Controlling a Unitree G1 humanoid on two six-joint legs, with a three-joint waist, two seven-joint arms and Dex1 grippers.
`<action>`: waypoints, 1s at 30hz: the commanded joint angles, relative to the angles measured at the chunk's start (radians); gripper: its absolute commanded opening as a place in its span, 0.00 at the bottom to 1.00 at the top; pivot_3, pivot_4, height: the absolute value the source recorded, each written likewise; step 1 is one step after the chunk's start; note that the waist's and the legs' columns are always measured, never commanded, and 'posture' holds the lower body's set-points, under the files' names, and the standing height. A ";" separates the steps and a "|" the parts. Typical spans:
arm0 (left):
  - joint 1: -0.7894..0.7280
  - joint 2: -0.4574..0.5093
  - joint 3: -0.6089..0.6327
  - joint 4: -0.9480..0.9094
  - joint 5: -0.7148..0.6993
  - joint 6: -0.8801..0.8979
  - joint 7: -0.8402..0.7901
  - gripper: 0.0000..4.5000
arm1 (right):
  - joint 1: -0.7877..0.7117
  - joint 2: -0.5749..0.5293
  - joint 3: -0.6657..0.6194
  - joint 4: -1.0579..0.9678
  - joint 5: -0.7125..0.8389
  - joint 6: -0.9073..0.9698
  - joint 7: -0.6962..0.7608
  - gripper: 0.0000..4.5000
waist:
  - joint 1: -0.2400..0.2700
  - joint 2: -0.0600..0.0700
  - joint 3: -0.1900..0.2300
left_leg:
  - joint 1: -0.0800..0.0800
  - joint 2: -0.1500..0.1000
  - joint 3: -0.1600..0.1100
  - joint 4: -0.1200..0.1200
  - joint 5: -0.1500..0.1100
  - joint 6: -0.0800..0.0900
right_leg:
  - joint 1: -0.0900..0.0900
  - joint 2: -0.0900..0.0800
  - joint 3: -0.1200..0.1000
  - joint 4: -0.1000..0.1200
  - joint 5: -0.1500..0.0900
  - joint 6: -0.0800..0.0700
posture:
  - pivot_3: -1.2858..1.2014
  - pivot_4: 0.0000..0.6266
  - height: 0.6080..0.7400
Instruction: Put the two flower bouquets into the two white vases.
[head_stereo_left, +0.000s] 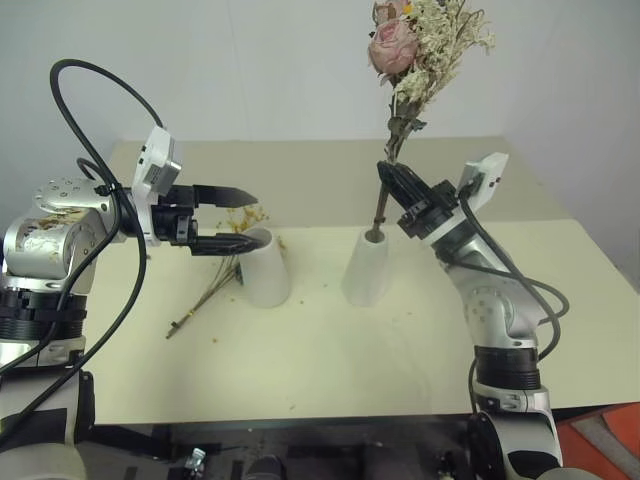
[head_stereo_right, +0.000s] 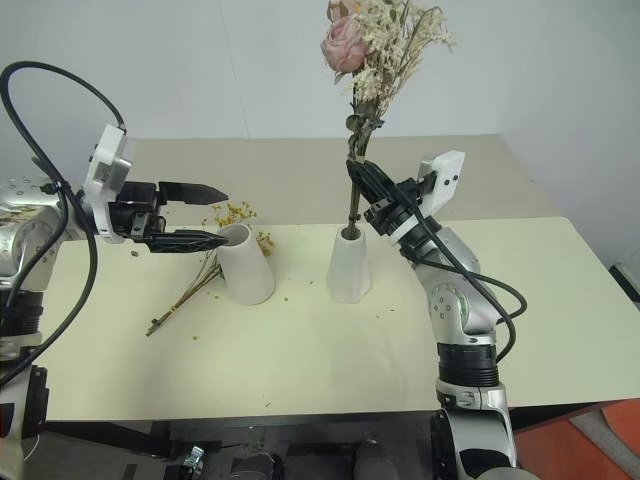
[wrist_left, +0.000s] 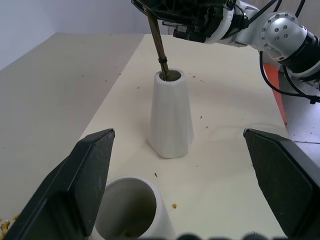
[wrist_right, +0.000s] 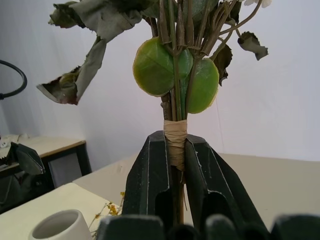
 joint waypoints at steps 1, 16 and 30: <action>-0.023 0.010 0.020 -0.017 -0.010 0.009 -0.001 1.00 | 0.020 0.003 0.012 -0.012 -0.032 -0.069 0.016 0.04 | 0.000 0.000 0.000 | 0.000 0.000 0.000 0.000 0.000 0.000 | 0.000 0.000 0.000 0.000 0.000 0.000 | 0.52 0.24 1.00; -0.024 0.013 0.021 -0.016 -0.009 0.015 -0.008 1.00 | 0.064 0.035 0.043 -0.050 -0.085 -0.152 0.011 0.04 | 0.000 0.000 0.000 | 0.000 0.000 0.000 0.000 0.000 0.000 | 0.000 0.000 0.000 0.000 0.000 0.000 | 0.52 0.24 1.00; -0.025 0.016 0.021 -0.021 -0.005 0.018 -0.003 1.00 | 0.100 0.045 0.052 -0.038 -0.112 -0.171 0.000 0.04 | -0.001 0.000 0.000 | 0.000 0.000 0.000 0.000 0.000 0.000 | 0.000 0.000 0.000 0.000 0.000 0.000 | 0.52 0.24 1.00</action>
